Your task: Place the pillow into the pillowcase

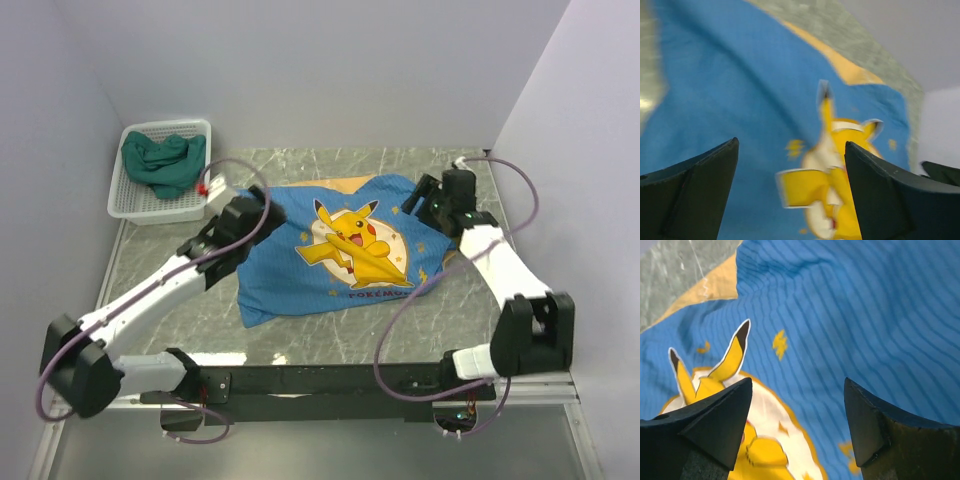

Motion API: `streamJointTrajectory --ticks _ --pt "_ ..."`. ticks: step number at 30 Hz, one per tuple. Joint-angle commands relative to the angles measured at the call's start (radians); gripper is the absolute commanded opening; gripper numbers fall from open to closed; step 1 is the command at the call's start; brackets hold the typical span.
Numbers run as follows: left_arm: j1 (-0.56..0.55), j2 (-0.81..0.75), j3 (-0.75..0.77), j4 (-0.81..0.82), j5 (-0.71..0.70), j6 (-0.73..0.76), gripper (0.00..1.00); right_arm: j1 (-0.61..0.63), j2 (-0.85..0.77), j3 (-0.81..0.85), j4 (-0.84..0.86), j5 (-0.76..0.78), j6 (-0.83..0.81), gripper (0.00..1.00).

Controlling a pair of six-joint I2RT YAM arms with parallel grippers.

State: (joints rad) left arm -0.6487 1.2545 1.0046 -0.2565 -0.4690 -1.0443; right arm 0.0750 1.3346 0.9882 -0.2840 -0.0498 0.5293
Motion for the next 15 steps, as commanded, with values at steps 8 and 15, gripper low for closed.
streamJointTrajectory --ticks 8,15 --pt "0.052 -0.058 -0.302 -0.011 -0.096 -0.039 0.90 0.029 0.290 0.262 0.082 0.097 -0.072 0.81" --pt "0.080 -0.003 -0.356 0.145 0.003 0.020 0.84 0.034 0.500 0.496 0.057 0.123 -0.123 0.82"
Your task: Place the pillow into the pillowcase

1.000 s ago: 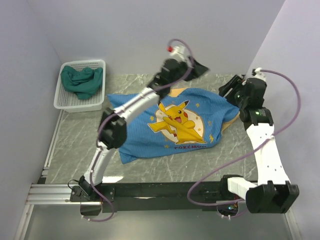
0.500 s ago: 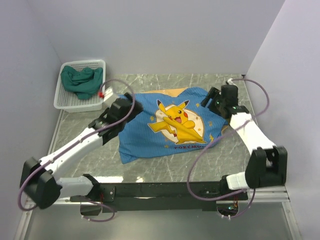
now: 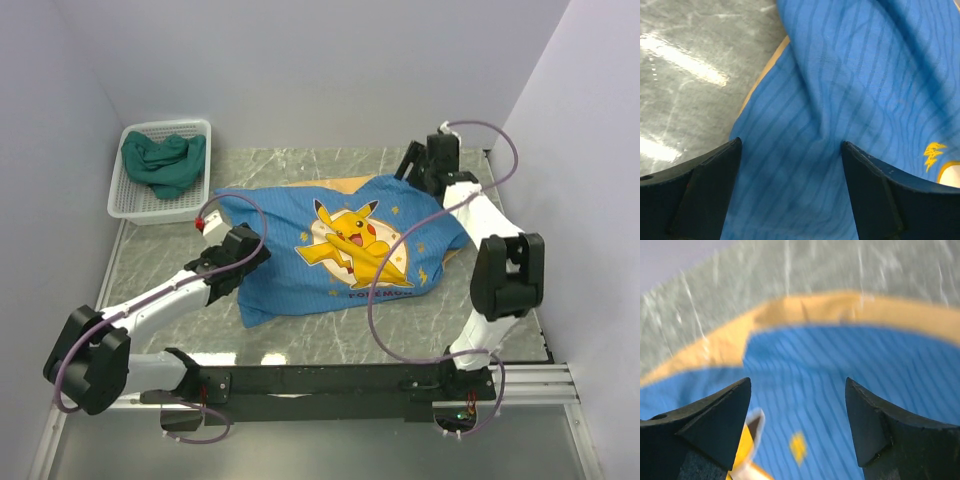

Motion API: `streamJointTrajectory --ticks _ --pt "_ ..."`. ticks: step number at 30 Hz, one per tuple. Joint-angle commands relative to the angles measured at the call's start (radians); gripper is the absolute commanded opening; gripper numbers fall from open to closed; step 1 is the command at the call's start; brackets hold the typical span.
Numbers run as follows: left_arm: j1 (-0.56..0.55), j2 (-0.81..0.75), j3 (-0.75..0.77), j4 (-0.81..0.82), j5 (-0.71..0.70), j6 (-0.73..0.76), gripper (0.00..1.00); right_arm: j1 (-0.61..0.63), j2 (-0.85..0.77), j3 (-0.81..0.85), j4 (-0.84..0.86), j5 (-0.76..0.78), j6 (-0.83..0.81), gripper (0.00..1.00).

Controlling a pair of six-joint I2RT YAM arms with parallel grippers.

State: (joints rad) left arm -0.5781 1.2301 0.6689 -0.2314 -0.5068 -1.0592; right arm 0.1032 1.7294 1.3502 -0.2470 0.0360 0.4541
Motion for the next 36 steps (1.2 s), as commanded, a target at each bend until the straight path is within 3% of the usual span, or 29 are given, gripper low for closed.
streamJointTrajectory --ticks 1,5,10,13,16,17,20,23,29,36 --pt "0.012 0.028 -0.020 0.119 0.050 0.028 0.82 0.006 0.134 0.194 0.000 0.039 -0.064 0.81" --pt "0.012 0.020 -0.040 0.106 0.089 0.008 0.80 0.007 0.266 0.283 -0.014 -0.002 -0.126 0.81" --pt "0.012 -0.135 -0.127 0.049 0.059 -0.022 0.91 0.012 0.343 0.332 -0.018 -0.102 -0.193 0.81" --pt "0.014 -0.227 -0.169 -0.034 0.048 -0.086 0.91 0.010 0.380 0.369 -0.051 -0.120 -0.207 0.72" --pt "0.011 -0.276 -0.231 -0.074 0.063 -0.155 0.89 0.012 0.400 0.382 -0.063 -0.130 -0.206 0.57" --pt "0.009 -0.291 -0.250 -0.065 0.073 -0.162 0.87 0.009 0.406 0.388 -0.069 -0.117 -0.206 0.44" --pt "0.009 -0.296 -0.331 0.039 0.145 -0.159 0.79 0.003 0.441 0.432 -0.127 -0.107 -0.190 0.18" --pt "-0.017 -0.287 -0.371 0.107 0.189 -0.153 0.73 0.001 0.455 0.451 -0.167 -0.102 -0.181 0.10" --pt "-0.074 -0.300 -0.393 0.123 0.189 -0.143 0.63 -0.017 0.441 0.432 -0.181 -0.104 -0.160 0.05" --pt "-0.141 -0.379 -0.377 -0.168 0.097 -0.250 0.59 -0.031 0.438 0.438 -0.186 -0.114 -0.158 0.03"
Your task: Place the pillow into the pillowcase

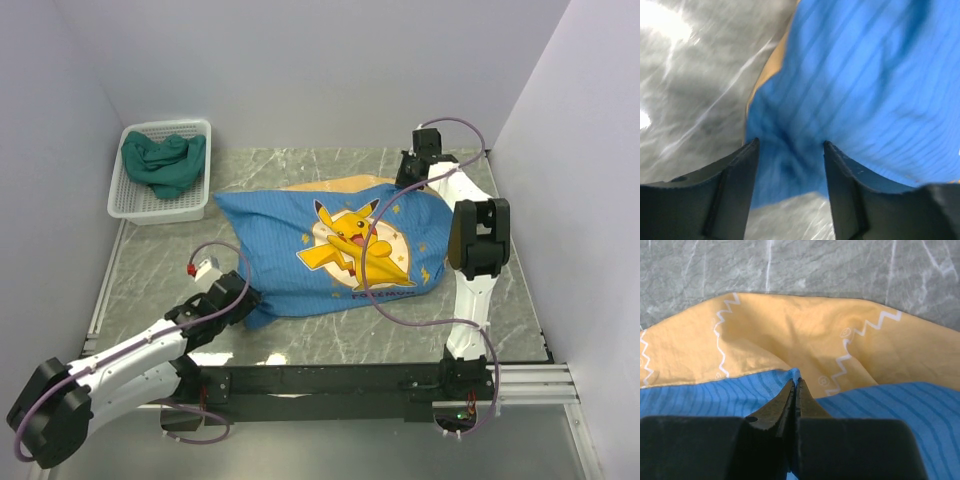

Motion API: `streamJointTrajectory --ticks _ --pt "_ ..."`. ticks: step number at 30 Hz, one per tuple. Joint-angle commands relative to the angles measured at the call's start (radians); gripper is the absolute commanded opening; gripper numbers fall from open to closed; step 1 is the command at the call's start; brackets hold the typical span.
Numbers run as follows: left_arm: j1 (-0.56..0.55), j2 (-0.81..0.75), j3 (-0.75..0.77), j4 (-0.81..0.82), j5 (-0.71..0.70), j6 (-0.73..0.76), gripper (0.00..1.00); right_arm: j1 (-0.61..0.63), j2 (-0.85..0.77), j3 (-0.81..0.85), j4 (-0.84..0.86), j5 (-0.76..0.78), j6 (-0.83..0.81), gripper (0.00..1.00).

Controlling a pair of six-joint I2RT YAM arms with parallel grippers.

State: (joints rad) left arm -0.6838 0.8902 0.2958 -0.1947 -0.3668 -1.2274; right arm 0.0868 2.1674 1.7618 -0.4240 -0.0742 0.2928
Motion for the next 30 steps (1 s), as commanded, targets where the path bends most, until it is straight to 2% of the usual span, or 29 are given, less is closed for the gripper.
streamJointTrajectory --ticks 1,5,11,14,15,17,18,22,24,27,30 --pt "-0.042 -0.049 -0.007 -0.187 -0.043 -0.070 0.55 -0.016 -0.001 0.028 -0.009 -0.004 0.003 0.03" --pt "-0.088 -0.007 -0.012 -0.175 -0.037 -0.110 0.52 -0.019 0.014 0.073 -0.028 -0.010 0.009 0.02" --pt "-0.126 0.179 0.023 -0.091 -0.015 -0.093 0.57 -0.019 0.025 0.103 -0.044 -0.021 0.014 0.02" --pt "-0.120 0.211 0.066 -0.104 -0.053 -0.070 0.29 -0.019 0.026 0.113 -0.044 -0.018 0.012 0.00" --pt "-0.100 0.204 0.086 -0.132 -0.063 -0.051 0.04 -0.022 0.028 0.119 -0.053 -0.016 0.009 0.00" --pt "-0.034 0.153 0.106 -0.159 -0.061 -0.008 0.01 -0.030 0.026 0.134 -0.064 0.008 0.012 0.00" --pt "0.059 0.124 0.123 -0.193 -0.060 0.035 0.01 -0.042 0.023 0.137 -0.076 0.017 0.020 0.00" --pt "0.275 -0.078 0.207 -0.305 -0.081 0.150 0.01 -0.081 -0.023 0.131 -0.088 0.056 0.071 0.00" --pt "0.395 -0.118 0.280 -0.354 -0.086 0.215 0.01 -0.130 -0.058 0.117 -0.085 0.060 0.095 0.00" --pt "0.519 -0.160 0.345 -0.414 -0.054 0.265 0.01 -0.157 -0.072 0.137 -0.101 0.073 0.105 0.00" --pt "0.552 -0.177 0.373 -0.448 -0.047 0.267 0.01 -0.170 -0.046 0.162 -0.108 0.106 0.114 0.00"
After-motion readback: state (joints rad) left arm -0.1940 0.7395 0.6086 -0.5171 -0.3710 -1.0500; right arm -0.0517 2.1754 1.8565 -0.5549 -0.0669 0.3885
